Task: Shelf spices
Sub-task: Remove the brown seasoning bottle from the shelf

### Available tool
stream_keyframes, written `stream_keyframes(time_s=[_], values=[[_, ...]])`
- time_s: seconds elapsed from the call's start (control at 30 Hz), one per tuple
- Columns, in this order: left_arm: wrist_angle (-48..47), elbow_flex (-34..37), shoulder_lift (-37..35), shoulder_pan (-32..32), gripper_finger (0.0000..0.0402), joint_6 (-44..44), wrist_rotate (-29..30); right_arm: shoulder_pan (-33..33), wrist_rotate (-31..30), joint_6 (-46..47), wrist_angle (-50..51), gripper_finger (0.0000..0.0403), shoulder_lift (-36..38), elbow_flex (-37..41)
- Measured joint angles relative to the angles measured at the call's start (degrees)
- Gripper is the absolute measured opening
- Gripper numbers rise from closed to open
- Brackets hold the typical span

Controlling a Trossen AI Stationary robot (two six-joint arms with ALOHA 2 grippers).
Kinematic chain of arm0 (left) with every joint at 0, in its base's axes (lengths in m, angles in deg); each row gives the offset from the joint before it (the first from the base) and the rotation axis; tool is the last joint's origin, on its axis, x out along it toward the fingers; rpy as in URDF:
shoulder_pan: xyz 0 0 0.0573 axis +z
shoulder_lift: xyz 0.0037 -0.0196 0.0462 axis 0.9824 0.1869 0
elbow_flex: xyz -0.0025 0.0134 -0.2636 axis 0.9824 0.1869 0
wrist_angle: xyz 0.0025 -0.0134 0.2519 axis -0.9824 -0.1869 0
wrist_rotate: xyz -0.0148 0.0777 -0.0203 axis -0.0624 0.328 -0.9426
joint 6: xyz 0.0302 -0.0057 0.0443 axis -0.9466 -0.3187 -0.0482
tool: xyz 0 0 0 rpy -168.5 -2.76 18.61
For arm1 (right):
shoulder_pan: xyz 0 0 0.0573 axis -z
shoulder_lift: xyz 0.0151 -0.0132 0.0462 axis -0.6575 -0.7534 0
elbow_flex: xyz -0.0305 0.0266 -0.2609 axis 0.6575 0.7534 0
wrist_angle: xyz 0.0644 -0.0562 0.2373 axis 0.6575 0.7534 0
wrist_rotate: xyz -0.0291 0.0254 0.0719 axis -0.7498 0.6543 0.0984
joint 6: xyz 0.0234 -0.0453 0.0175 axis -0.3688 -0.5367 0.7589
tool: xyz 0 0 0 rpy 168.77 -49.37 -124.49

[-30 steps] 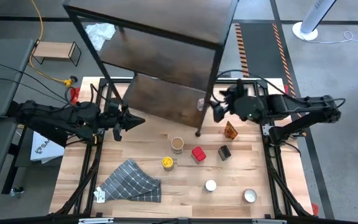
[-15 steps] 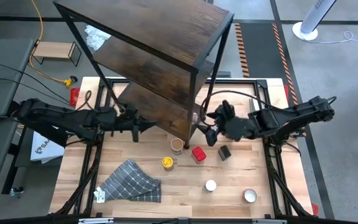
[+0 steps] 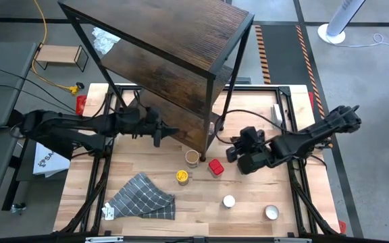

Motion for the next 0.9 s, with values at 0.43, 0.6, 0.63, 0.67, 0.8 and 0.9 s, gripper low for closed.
stream_keyframes(time_s=[0.43, 0.6, 0.63, 0.67, 0.8, 0.9], values=[[-0.1, 0.0, 2.6, 3.6, 0.0, 0.0, -1.4, 12.3, 0.7, -13.4, -50.1, 0.0001, 0.0, 20.3], [-1.1, 0.0, 5.3, 3.6, 0.0, -0.2, 0.5, 14.9, 4.3, -13.9, -51.3, 0.0, 0.0, 21.5], [-1.3, 0.0, 6.0, 3.6, 0.0, -0.2, 1.4, 15.1, 4.8, -13.8, -51.3, 0.0, 0.0, 21.5], [-1.4, 0.0, 6.6, 3.6, 0.0, -0.1, 2.2, 15.2, 5.3, -13.8, -51.3, 0.0, 0.0, 21.5], [-1.1, 0.0, 8.9, 3.6, 0.0, 0.4, 3.5, 15.2, 5.9, -13.5, -51.7, 0.0, -0.7, 21.5], [-1.1, 0.0, 10.2, 3.6, 0.0, 0.3, 2.7, 15.2, 6.6, -12.0, -52.7, 0.0, -2.8, 21.5]])
